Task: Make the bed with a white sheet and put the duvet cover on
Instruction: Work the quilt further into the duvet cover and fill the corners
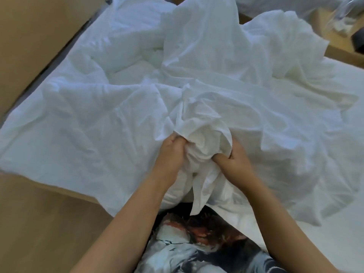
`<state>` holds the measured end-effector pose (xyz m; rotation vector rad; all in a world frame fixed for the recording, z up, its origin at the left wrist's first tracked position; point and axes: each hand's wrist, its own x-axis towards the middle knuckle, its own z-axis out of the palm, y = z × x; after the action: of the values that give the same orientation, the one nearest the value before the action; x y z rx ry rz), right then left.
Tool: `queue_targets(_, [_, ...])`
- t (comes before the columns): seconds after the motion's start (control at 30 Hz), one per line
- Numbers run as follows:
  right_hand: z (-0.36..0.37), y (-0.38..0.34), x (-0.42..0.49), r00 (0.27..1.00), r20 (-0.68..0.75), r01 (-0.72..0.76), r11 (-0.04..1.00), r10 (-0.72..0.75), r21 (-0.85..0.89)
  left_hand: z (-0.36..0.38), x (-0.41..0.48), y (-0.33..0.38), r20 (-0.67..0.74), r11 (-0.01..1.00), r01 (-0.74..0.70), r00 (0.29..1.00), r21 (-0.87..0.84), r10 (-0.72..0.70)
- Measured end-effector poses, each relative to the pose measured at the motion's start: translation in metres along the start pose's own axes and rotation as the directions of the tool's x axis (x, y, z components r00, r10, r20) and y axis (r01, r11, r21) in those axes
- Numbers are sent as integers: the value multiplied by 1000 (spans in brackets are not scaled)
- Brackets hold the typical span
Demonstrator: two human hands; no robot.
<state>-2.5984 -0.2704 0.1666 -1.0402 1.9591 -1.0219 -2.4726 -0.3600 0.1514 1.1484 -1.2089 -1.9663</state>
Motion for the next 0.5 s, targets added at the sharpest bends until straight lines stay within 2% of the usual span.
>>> queue_targets(0.07, [-2,-4,-12,993,120,2,991,-18,136,1,4,10,101,991,78,993,-109,-67])
queue_targets(0.13, [-3,-9,-16,989,134,0,926,-55,378,4,6,14,131,995,84,987,54,-90])
queue_targets(0.2, [-2,-15,-12,998,53,-58,882,37,468,7,4,13,196,979,60,976,195,-99])
queue_targets(0.27, [0,-21,-4,992,-40,-104,957,119,272,8,1,11,290,977,71,948,203,-129])
queue_targets(0.33, [3,-23,7,979,-176,-81,991,99,109,2,-1,13,392,978,20,914,207,-101])
queue_targets(0.4, [3,-29,21,945,-327,-9,997,32,72,-5,-1,19,533,938,-69,836,339,-131])
queue_targets(0.43, [2,-31,29,935,-354,26,997,0,69,-7,-1,21,582,896,-110,793,430,-182])
queue_targets(0.47, [2,-34,36,940,-341,54,996,-27,70,-9,2,20,594,848,-145,772,510,-225])
queue_targets(0.5, [3,-36,42,951,-306,72,995,-46,74,-10,4,19,572,808,-159,782,568,-248])
